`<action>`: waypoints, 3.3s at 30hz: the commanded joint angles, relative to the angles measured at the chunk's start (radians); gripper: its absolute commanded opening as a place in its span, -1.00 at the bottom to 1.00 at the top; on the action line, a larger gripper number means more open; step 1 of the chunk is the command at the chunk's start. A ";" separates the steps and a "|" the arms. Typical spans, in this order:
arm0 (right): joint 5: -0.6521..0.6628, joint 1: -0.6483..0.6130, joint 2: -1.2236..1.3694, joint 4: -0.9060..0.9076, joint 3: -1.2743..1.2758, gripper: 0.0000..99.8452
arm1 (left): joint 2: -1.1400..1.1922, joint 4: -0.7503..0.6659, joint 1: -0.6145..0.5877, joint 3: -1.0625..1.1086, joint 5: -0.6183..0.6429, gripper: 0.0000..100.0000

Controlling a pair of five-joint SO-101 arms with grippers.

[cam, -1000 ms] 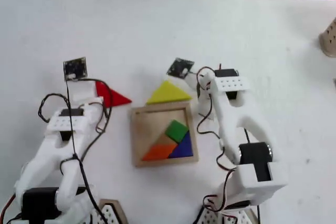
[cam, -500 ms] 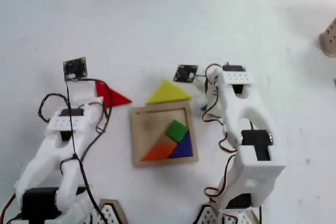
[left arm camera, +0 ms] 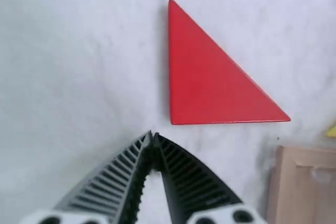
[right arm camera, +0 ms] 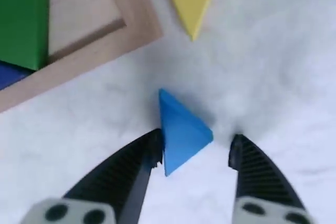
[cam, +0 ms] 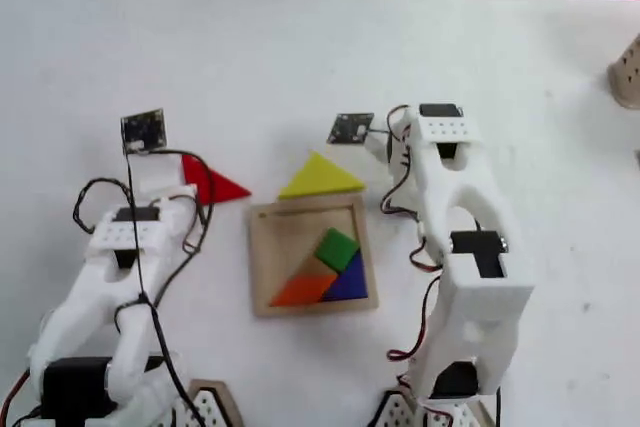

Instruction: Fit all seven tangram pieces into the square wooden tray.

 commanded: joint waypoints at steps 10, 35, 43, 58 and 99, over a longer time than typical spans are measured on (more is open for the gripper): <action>-0.044 -0.044 -0.074 -0.002 -0.037 -0.55 | -0.036 -0.031 0.015 -0.002 -0.011 -0.96; -0.046 -0.065 -0.073 -0.111 0.061 -0.92 | -0.036 -0.031 0.015 -0.003 -0.011 -0.96; -0.046 -0.050 -0.081 -0.113 0.055 -0.97 | -0.036 -0.031 0.015 -0.003 -0.011 -0.96; -0.315 -0.015 -0.229 -0.039 0.015 -0.66 | -0.036 -0.051 0.015 0.002 -0.011 -0.96; -0.448 0.068 -0.193 -0.176 0.203 -0.51 | -0.036 -0.051 0.015 0.002 -0.011 -0.96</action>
